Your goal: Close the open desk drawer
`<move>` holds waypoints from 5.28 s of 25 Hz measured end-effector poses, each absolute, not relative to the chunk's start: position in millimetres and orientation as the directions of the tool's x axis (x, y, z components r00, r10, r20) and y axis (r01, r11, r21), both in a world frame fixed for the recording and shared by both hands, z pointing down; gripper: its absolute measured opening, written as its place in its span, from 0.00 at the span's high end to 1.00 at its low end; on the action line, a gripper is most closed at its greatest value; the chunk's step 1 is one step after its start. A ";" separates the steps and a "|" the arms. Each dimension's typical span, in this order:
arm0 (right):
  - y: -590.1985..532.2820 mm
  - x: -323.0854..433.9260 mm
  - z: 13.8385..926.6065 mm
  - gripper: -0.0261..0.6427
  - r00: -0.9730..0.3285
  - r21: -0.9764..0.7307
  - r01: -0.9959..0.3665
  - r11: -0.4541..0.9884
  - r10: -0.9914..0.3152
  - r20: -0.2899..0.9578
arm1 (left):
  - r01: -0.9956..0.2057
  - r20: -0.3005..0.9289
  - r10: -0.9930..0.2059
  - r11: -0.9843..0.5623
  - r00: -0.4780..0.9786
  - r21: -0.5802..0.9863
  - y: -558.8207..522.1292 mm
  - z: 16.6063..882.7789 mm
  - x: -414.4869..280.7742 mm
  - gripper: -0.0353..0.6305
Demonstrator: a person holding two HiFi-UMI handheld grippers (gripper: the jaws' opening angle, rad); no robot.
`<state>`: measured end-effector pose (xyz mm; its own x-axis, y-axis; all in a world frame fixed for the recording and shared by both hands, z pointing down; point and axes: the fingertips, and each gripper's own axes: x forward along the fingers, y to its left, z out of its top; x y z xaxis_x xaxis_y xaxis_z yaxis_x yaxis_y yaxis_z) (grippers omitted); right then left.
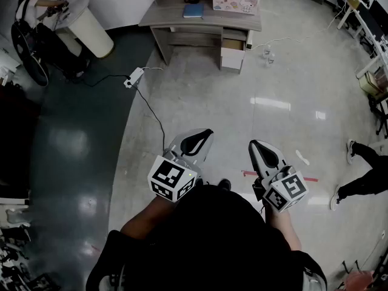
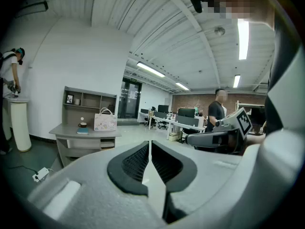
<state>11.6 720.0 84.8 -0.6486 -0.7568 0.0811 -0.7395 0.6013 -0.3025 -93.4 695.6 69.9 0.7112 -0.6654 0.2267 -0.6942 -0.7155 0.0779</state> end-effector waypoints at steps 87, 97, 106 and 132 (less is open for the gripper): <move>-115.8 70.8 476.5 0.94 -0.655 -0.458 -0.747 0.482 -0.650 0.385 | -0.751 0.458 -0.610 -0.613 0.647 0.244 -154.2 470.4 -15.5 0.91; -116.1 61.9 585.3 0.94 -0.637 -0.490 -0.762 0.424 -0.630 0.444 | -0.737 0.529 -0.540 -0.610 0.655 0.291 -141.5 591.8 -5.1 0.91; -115.3 91.2 662.9 0.94 -0.526 -0.485 -0.833 0.265 -0.651 0.548 | -0.724 0.608 -0.466 -0.629 0.642 0.282 -136.5 660.8 1.3 0.91; -190.6 117.6 673.4 0.94 -0.453 -0.501 -0.849 0.167 -0.718 0.528 | -0.748 0.548 -0.545 -0.613 0.634 0.255 -194.5 644.6 -3.5 0.91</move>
